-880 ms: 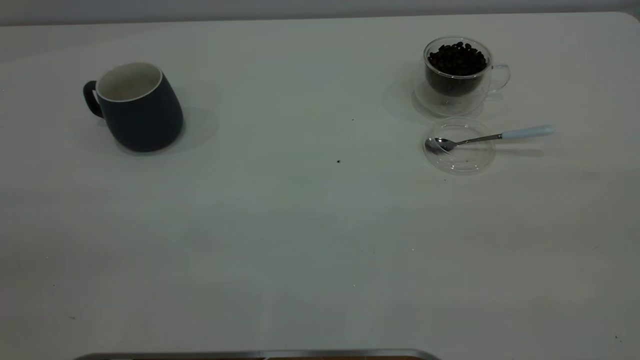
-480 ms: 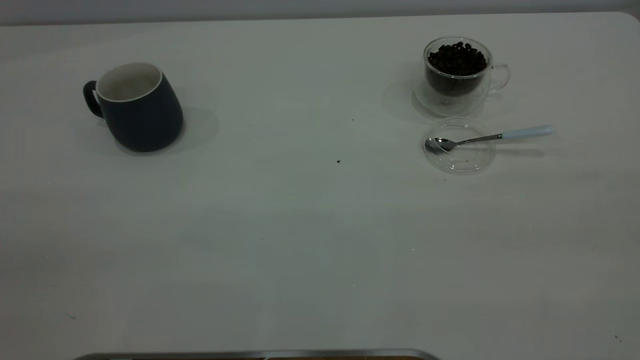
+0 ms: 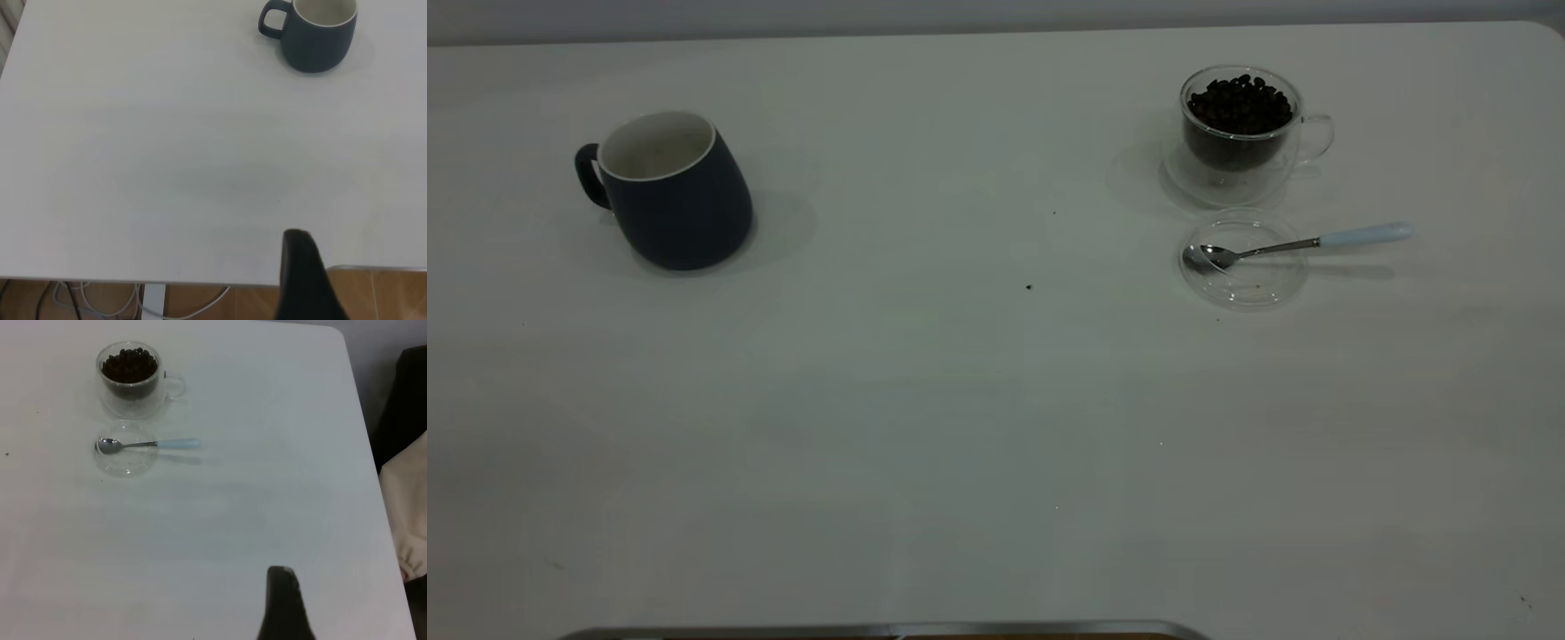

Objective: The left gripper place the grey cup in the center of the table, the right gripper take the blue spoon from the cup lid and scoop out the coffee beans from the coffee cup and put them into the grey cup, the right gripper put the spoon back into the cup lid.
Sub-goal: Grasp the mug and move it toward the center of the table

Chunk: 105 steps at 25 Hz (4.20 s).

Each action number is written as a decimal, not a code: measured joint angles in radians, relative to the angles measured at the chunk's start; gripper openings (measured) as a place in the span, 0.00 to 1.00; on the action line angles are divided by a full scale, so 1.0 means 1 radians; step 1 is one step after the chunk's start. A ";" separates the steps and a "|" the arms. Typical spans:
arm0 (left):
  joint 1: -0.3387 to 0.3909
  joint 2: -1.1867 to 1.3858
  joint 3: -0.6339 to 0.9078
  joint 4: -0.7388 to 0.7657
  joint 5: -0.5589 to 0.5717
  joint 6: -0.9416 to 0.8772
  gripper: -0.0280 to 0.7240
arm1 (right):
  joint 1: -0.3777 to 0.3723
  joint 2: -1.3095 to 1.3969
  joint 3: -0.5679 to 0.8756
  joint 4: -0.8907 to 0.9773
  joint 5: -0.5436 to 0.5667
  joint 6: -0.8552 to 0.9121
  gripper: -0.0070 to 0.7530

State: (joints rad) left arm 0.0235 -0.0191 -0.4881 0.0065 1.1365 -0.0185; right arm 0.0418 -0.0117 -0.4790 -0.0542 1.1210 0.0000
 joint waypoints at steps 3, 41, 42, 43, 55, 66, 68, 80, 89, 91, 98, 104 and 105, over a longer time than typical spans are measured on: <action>0.000 0.000 0.000 0.000 0.000 0.001 0.71 | 0.000 0.000 0.000 0.000 0.000 0.000 0.75; 0.000 1.170 -0.218 0.259 -0.622 -0.310 0.71 | 0.000 0.000 0.000 0.000 0.000 0.000 0.75; 0.002 1.228 -0.254 0.259 -0.632 -0.310 0.71 | 0.000 0.000 0.000 0.000 0.000 0.000 0.75; 0.007 1.276 -0.286 0.261 -0.638 -0.310 0.71 | 0.000 0.000 0.000 0.000 0.000 0.000 0.75; 0.098 1.814 -0.705 0.259 -0.601 -0.194 0.71 | 0.000 0.000 0.000 0.000 0.000 0.000 0.75; 0.110 2.263 -1.206 0.161 -0.359 0.070 0.70 | 0.000 0.000 0.000 -0.001 0.000 0.000 0.75; 0.110 2.332 -1.287 0.155 -0.299 0.078 0.70 | 0.000 0.000 0.000 -0.001 0.000 0.000 0.75; 0.109 2.431 -1.349 0.184 -0.341 0.284 0.70 | 0.000 0.000 0.000 -0.001 0.000 0.000 0.75; 0.063 2.434 -1.350 -0.114 -0.306 1.190 0.70 | 0.000 0.000 0.000 -0.001 0.000 0.000 0.75; 0.058 2.434 -1.350 -0.180 -0.307 1.293 0.70 | 0.000 0.000 0.000 -0.001 0.000 0.000 0.75; 0.058 2.445 -1.351 -0.209 -0.310 1.402 0.68 | 0.000 0.000 0.000 -0.001 0.000 0.000 0.75; 0.058 2.502 -1.353 -0.216 -0.302 1.477 0.67 | 0.000 0.000 0.000 -0.001 0.000 0.000 0.75; 0.058 2.509 -1.353 -0.223 -0.302 1.488 0.67 | 0.000 0.000 0.000 -0.001 0.000 0.000 0.75</action>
State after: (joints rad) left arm 0.0818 2.4898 -1.8415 -0.2169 0.8345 1.4692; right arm 0.0418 -0.0117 -0.4790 -0.0554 1.1210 0.0000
